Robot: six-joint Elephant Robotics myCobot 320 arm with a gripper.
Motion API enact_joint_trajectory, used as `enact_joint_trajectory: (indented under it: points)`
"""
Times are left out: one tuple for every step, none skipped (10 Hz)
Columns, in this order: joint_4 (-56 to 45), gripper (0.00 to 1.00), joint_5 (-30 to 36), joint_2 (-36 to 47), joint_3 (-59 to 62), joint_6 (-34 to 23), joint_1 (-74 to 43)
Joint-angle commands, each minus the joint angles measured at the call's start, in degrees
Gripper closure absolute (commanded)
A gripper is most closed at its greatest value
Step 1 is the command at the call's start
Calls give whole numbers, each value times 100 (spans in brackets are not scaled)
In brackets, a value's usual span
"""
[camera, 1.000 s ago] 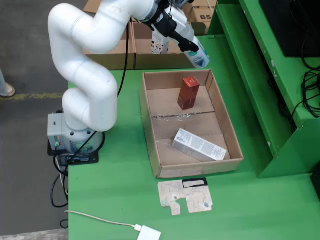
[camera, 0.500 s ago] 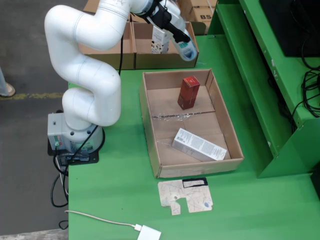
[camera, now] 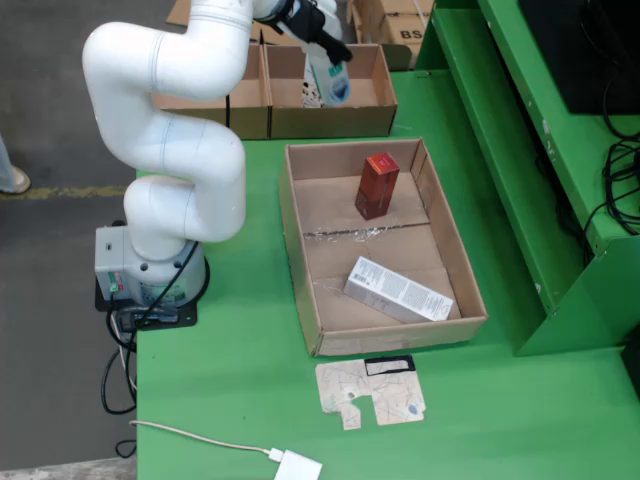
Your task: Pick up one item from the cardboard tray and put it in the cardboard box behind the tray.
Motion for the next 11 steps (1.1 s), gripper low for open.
enact_joint_trajectory:
  points:
    - [215, 100, -21, -114, 79, -683, 837]
    - [215, 100, -21, -114, 79, -683, 837]
    - [207, 100, 67, -176, 79, -1068, 798]
    - [102, 100, 200, -84, 79, -1397, 1046]
    - [102, 100, 200, -84, 79, -1397, 1046]
    - [133, 100, 371, -116, 79, -1700, 974]
    - [116, 100, 507, -120, 79, -1908, 930]
    - [147, 100, 624, -132, 79, -2182, 918]
    - [147, 100, 624, -132, 79, -2182, 918]
    - [133, 100, 738, -90, 79, -2380, 958]
    - [180, 100, 790, -150, 79, -2571, 1041]
